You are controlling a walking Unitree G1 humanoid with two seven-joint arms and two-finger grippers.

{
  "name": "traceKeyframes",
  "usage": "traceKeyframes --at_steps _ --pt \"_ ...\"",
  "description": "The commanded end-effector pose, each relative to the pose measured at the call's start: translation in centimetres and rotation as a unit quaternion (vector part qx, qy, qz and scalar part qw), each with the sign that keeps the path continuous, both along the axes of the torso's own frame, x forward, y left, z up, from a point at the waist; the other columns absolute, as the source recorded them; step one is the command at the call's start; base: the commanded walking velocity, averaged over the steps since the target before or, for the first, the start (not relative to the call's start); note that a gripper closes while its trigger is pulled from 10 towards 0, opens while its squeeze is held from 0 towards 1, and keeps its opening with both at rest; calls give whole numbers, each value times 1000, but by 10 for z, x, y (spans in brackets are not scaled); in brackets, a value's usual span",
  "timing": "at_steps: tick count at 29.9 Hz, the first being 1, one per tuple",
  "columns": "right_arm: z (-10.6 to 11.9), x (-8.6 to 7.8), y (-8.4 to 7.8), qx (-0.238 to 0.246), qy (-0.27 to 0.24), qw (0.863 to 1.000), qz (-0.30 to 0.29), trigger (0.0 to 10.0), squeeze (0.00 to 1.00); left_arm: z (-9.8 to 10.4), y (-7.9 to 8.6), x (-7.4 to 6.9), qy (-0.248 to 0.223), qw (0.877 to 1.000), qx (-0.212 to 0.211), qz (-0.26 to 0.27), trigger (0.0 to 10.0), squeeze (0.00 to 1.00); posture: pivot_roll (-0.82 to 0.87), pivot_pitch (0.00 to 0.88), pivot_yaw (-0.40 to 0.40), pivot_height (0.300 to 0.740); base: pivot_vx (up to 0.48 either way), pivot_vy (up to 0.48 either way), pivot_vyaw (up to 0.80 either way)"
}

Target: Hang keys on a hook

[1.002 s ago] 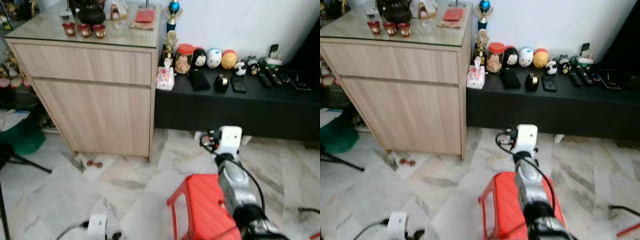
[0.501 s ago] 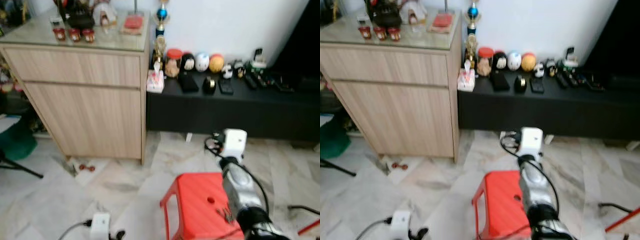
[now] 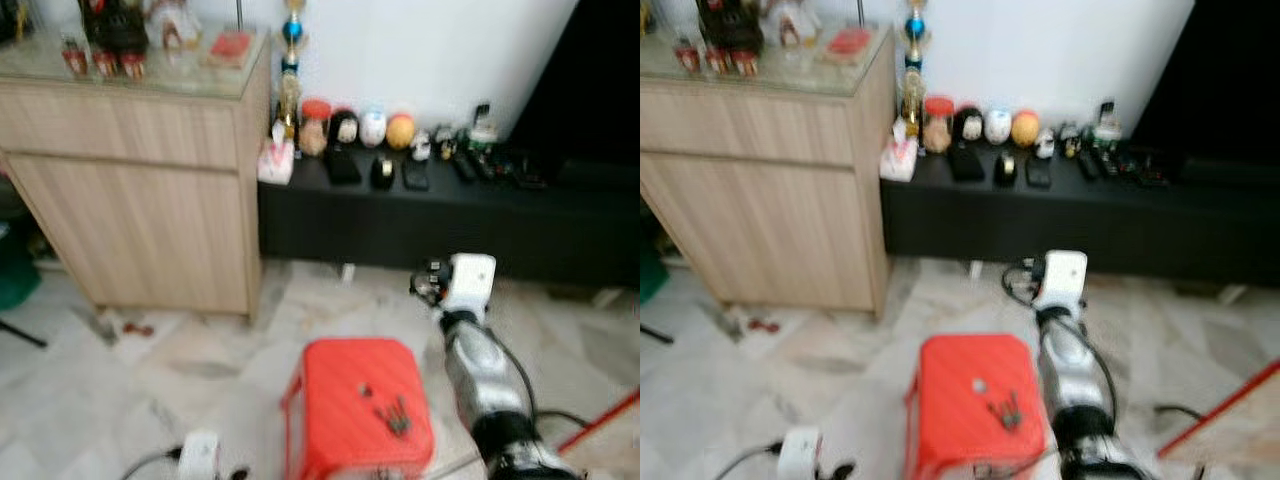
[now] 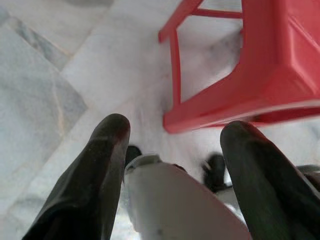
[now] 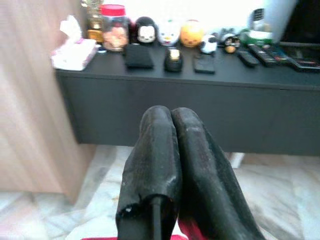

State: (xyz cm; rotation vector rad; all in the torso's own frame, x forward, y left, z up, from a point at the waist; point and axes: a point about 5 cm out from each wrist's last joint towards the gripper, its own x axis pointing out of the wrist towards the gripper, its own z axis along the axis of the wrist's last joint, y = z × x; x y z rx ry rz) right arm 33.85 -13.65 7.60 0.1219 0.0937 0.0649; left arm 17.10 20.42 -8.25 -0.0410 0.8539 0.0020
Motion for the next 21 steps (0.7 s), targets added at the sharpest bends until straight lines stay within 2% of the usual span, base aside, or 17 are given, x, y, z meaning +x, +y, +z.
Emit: traceKeyframes --at_steps 1,14,21 --pt "1 0 -14 -6 -1 1000 -16 10000 0 -2 -8 0 3 1000 -10 -3 10000 0 58 0 -102 740 0 -382 0" --pt "0 -1 -10 -6 1 1000 -6 10000 0 -2 -9 -2 4 1000 -11 -6 10000 0 57 0 -101 740 0 -384 0" --pt "-12 -14 -9 -23 13 999 23 10000 0 -2 -8 -2 5 1000 -10 -6 10000 0 53 0 -100 740 0 -384 0"
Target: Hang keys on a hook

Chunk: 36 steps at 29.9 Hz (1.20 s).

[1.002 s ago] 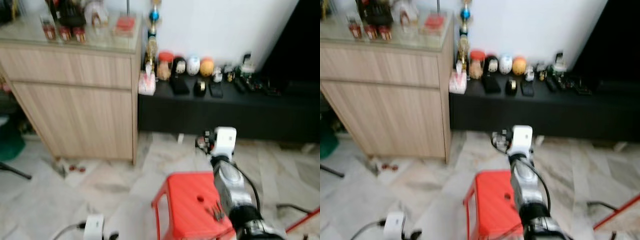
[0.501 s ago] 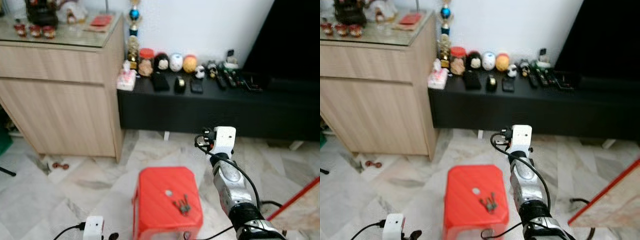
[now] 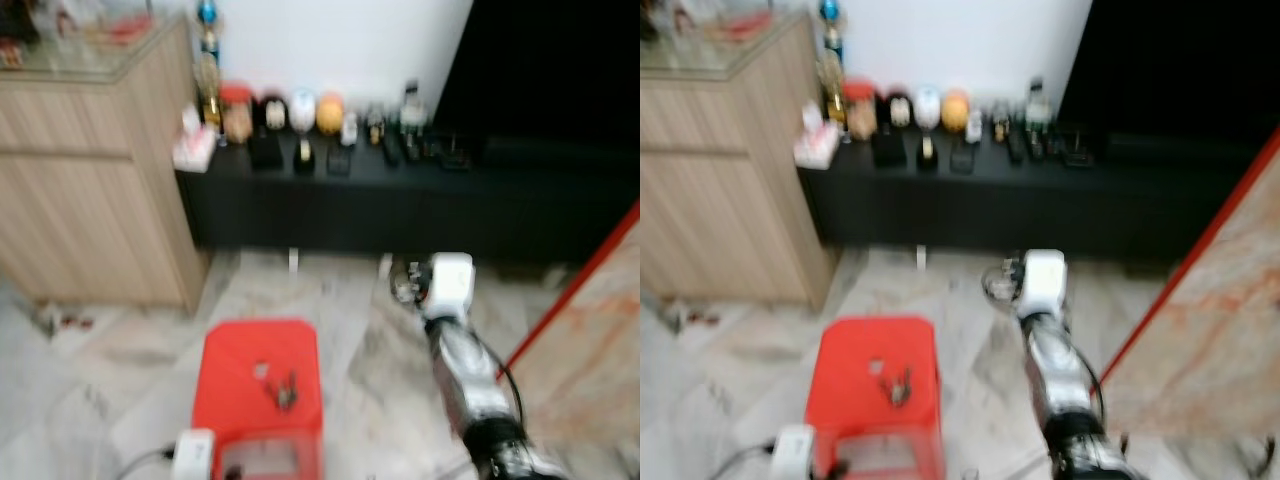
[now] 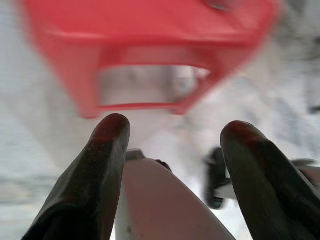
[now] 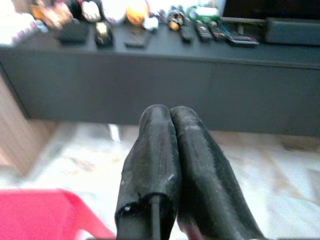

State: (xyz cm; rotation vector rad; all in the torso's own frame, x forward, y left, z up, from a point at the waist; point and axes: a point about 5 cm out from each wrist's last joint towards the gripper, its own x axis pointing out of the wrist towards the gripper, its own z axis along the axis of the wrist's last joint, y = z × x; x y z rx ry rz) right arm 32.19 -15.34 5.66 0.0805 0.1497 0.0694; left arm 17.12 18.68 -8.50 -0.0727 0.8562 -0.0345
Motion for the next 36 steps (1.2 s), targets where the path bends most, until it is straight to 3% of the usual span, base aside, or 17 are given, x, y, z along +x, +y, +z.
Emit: traceKeyframes --at_steps 1,5,10,12,18,20,22,24,26,28,30,31,36 --pt "5 1 7 -3 -9 1000 22 10000 0 0 9 -2 4 1000 11 4 10000 0 52 0 -100 740 0 -386 0" --pt "-11 -8 8 -33 35 997 62 10000 0 0 11 -2 7 1000 13 14 10000 0 46 0 -102 740 0 0 0" --pt "-55 -39 1 -71 142 983 96 10000 0 0 10 -1 6 1000 12 13 10000 0 42 0 -102 740 0 0 0" --pt "-61 -44 -1 -74 156 981 94 10000 0 1 10 -1 5 1000 12 13 10000 0 42 0 -102 740 0 0 0" --pt "-102 -83 -9 -60 282 954 81 10000 0 1 12 1 3 1000 17 16 10000 0 37 0 -100 740 0 0 0" --pt "-106 -87 -9 -56 290 952 81 10000 0 2 12 1 2 1000 17 16 10000 0 37 0 -100 740 0 0 0" --pt "-121 -105 -20 -20 337 941 21 10000 0 3 12 4 -3 1000 17 15 10000 0 36 0 -99 740 0 0 0" --pt "-123 -109 -23 10 345 939 -10 10000 0 3 11 4 -4 1000 18 12 10000 0 41 0 -100 740 0 0 0" --pt "-124 -110 -37 83 339 932 -100 10000 0 4 11 5 -7 1000 19 11 10000 0 39 0 -98 740 0 0 0" --pt "-124 -112 -43 69 337 932 -113 10000 0 4 11 6 -8 1000 20 9 10000 0 26 0 -94 740 0 0 0" --pt "-130 -124 -52 80 355 921 -142 10000 0 4 11 5 -7 1000 21 6 10000 0 23 0 -93 740 0 -137 0" --pt "-137 -140 -60 83 376 907 -170 10000 0 4 10 5 -7 1000 21 4 10000 0 25 0 -93 740 0 -281 0" --pt "-146 -165 -70 78 409 886 -203 10000 0 4 10 6 -8 1000 21 5 10000 0 35 0 -94 740 0 -285 0"
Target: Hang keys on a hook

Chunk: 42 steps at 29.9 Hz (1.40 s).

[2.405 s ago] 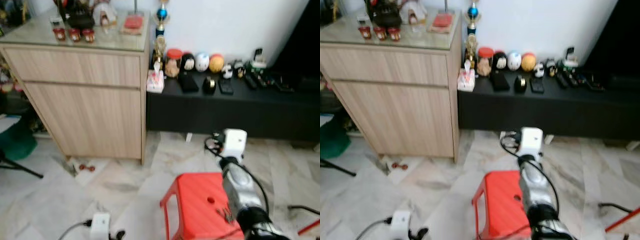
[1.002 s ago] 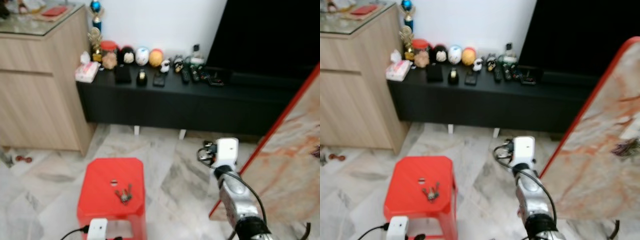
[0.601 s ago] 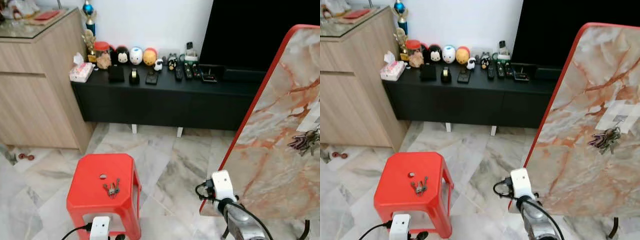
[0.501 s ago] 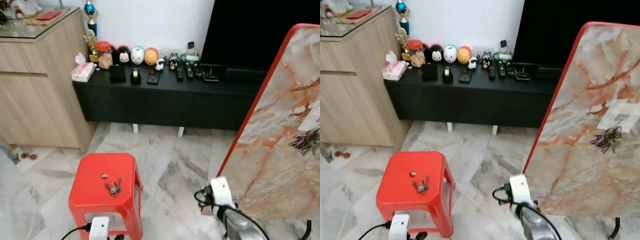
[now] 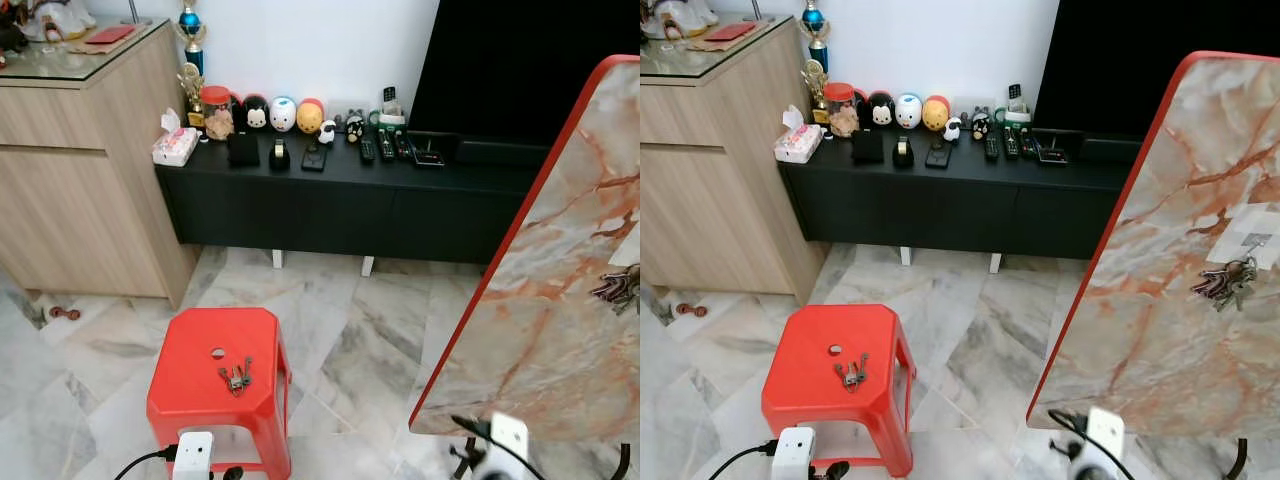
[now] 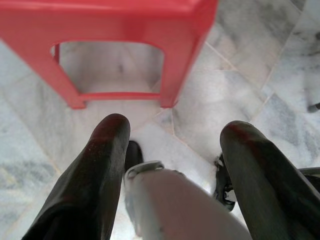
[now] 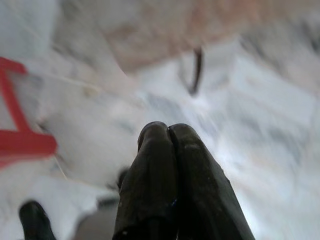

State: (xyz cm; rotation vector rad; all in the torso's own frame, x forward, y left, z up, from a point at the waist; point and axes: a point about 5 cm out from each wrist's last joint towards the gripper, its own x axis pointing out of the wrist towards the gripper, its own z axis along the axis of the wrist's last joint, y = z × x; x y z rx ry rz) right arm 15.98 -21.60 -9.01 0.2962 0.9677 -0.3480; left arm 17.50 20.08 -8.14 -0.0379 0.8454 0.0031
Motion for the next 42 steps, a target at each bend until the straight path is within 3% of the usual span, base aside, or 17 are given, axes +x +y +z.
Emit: traceKeyframes --at_steps 1,9,42 --pt "-3 -10 -7 -9 20 1000 -10 10000 0 0 -4 2 -2 1000 -1 -6 10000 0 35 0 -92 740 0 -281 0" --pt "-4 -11 -1 -5 18 1000 2 10000 0 0 -3 1 2 1000 2 -11 10000 0 30 0 -84 740 0 -285 0" --pt "7 16 3 -11 -26 1000 -2 10000 0 0 1 1 6 1000 5 -13 10000 0 26 0 -73 740 0 -326 0"
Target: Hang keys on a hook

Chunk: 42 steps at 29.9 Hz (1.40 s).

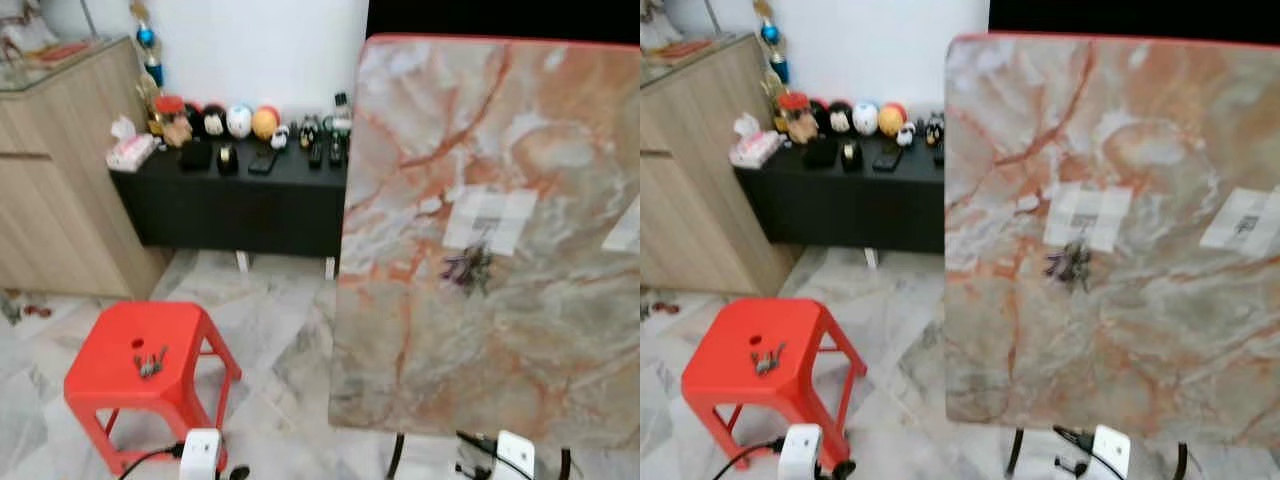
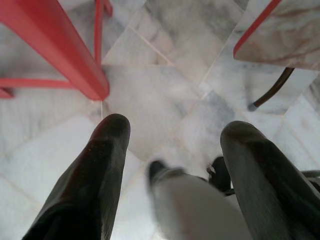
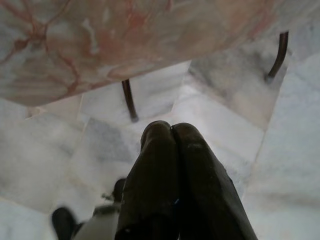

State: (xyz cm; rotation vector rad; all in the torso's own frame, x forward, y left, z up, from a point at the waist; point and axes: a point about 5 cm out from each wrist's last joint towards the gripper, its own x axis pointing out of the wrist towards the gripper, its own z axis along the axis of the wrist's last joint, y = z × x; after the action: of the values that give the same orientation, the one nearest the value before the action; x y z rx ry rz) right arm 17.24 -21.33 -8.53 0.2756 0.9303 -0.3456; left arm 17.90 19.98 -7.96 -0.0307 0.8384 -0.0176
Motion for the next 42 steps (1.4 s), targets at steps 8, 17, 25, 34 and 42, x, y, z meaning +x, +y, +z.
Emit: traceKeyframes --at_steps 8,17,25,34,42 --pt "4 9 1 0 -17 1000 -5 10000 0 -2 2 -5 10 1000 3 4 10000 0 21 0 -75 740 0 -331 0" --pt "23 37 -6 -42 -81 996 -3 10000 0 -5 1 -10 14 1000 3 11 10000 0 15 0 -78 740 0 -70 0" --pt "90 105 -23 -212 -243 946 9 10000 0 -6 0 -12 17 1000 1 11 10000 0 20 0 -84 740 0 0 0" --pt "133 126 -34 -357 -309 881 -35 10000 0 -5 -1 -10 13 1000 0 8 10000 0 22 0 -85 740 0 0 0" --pt "143 117 -51 -451 -292 837 -101 10000 0 -4 -1 -9 11 1000 1 10 10000 0 21 0 -81 740 0 0 0"
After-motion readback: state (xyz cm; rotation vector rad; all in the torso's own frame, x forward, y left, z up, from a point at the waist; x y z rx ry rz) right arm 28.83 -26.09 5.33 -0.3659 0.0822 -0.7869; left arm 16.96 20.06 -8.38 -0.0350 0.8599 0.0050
